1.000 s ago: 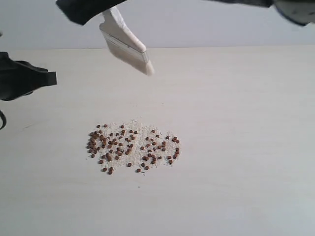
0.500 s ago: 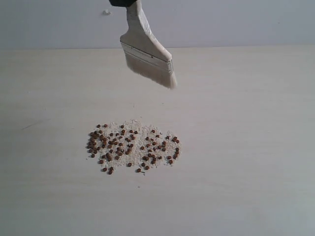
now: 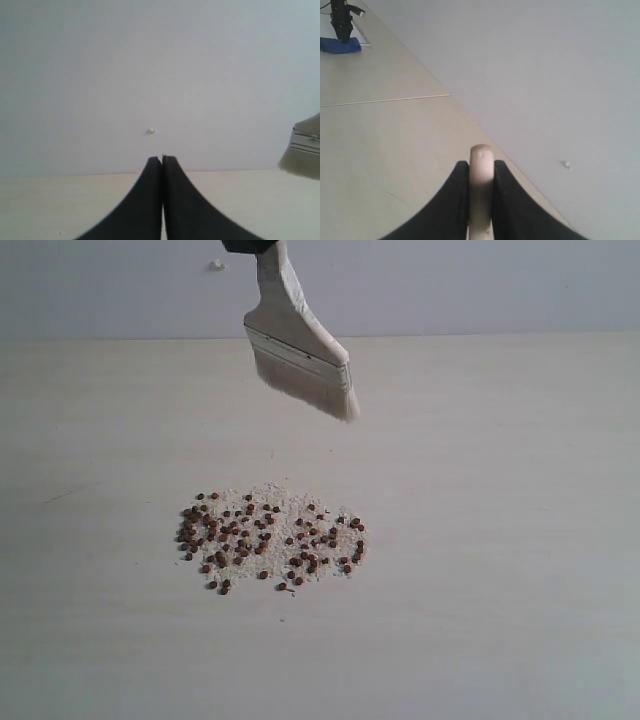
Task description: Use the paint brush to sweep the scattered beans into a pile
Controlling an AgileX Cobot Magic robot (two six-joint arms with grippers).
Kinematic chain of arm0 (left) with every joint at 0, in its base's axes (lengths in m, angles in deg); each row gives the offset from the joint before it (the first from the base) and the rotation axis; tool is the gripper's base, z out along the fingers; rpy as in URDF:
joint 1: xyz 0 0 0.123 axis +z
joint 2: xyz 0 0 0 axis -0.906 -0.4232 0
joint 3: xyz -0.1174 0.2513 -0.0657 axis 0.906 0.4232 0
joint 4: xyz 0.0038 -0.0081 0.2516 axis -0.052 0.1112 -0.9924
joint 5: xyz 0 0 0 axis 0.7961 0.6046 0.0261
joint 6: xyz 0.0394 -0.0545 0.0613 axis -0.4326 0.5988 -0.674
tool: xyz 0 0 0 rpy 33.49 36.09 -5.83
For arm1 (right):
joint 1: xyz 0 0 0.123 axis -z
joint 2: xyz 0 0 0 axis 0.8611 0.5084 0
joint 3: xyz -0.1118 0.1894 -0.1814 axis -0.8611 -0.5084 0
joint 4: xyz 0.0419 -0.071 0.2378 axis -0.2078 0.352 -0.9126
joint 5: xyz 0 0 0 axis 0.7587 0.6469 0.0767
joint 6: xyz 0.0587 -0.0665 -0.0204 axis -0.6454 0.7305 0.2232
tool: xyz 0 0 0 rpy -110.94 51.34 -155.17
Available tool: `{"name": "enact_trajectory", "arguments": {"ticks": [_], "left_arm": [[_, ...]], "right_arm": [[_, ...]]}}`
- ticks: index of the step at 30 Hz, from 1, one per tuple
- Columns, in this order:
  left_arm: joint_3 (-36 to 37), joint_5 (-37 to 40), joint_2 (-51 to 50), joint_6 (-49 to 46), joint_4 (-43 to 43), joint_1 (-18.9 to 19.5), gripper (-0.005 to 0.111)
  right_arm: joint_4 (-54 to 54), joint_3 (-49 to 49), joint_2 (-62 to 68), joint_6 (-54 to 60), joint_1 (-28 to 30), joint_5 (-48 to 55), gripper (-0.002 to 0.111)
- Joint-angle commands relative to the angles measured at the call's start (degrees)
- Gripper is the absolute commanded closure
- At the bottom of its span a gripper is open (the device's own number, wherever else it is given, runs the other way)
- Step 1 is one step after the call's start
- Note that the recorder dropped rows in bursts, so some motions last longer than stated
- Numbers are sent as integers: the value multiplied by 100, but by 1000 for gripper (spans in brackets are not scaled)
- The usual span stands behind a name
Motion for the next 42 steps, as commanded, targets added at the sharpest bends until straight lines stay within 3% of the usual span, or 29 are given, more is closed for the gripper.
{"name": "enact_trajectory", "arguments": {"ticks": [1, 4, 10, 18, 25, 29, 38, 42], "left_arm": [[21, 874, 944, -13, 54, 46, 107], [21, 927, 922, 63, 54, 60, 107], [21, 1533, 922, 27, 65, 60, 107], [21, 2262, 922, -8, 65, 60, 107], [21, 2379, 922, -8, 65, 60, 107], [21, 2379, 922, -8, 65, 60, 107], [21, 2379, 922, -8, 65, 60, 107], [21, 2379, 922, -8, 65, 60, 107]], "right_arm": [[-3, 59, -67, -40, 35, -46, 108], [-280, -15, -67, -226, 35, -423, 108], [-695, -664, -141, -1074, 35, -2140, 108], [531, -1703, -265, -1061, 35, -3129, 108], [532, -2573, -265, -797, 35, -4366, 108], [447, -2844, -183, -671, 35, -4573, 108], [-1753, -2890, 490, 110, 35, -5292, 108], [-2043, -2890, 849, 418, 35, -5166, 108]]}}
